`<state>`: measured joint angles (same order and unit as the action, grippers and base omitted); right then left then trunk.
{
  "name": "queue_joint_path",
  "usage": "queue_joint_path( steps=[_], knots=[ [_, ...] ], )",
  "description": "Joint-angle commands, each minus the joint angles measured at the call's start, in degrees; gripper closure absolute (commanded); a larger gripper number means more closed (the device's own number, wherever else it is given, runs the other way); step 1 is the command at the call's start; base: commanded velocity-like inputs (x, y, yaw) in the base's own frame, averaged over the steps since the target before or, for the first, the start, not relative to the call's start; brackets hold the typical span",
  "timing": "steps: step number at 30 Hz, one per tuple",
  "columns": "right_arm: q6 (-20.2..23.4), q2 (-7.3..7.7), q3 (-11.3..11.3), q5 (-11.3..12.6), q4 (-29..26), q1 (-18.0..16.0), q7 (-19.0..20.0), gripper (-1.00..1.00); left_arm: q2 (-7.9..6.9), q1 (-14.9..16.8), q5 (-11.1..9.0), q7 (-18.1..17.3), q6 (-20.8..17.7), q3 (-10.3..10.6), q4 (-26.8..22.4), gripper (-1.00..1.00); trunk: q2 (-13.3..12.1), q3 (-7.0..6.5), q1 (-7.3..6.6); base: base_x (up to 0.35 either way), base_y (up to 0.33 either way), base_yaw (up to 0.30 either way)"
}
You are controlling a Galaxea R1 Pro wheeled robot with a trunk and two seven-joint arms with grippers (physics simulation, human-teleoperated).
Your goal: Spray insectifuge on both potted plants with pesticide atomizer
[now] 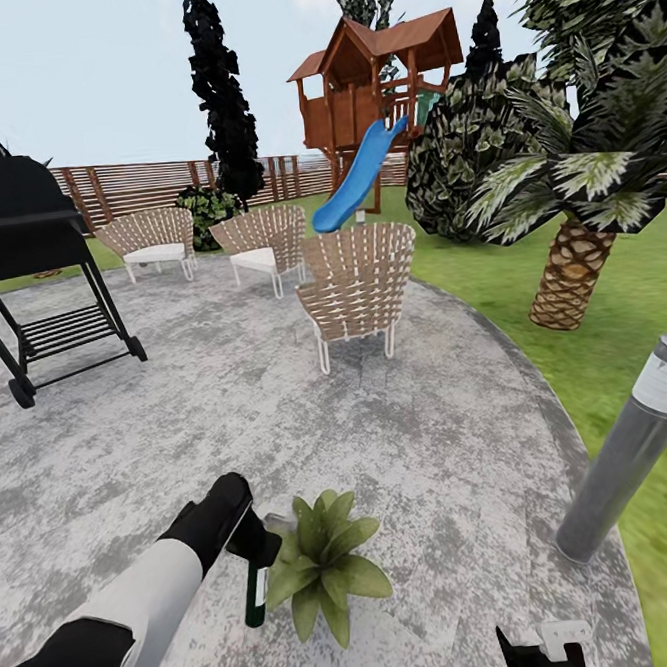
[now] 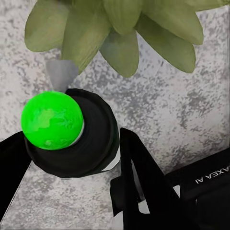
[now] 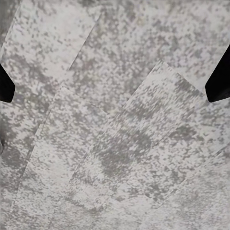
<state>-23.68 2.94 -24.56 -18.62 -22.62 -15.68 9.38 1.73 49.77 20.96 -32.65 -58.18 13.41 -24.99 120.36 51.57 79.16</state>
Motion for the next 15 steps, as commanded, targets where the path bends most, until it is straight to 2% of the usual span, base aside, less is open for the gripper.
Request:
queue_joint_path(
  steps=[1,15],
  knots=[
    [-0.2,-0.04,-0.5,-0.3,0.0,-0.1,0.5,-1.0,0.01,0.2,0.6,-0.6,-0.1,0.1,0.0,1.0,0.0,0.05,-0.01,0.0,0.0,0.0],
    [-0.2,-0.04,-0.5,-0.3,0.0,-0.1,0.5,-1.0,-0.34,-0.5,0.7,-0.6,0.1,0.1,0.3,1.0,0.0,0.05,-0.01,0.0,0.0,0.0]
  ],
)
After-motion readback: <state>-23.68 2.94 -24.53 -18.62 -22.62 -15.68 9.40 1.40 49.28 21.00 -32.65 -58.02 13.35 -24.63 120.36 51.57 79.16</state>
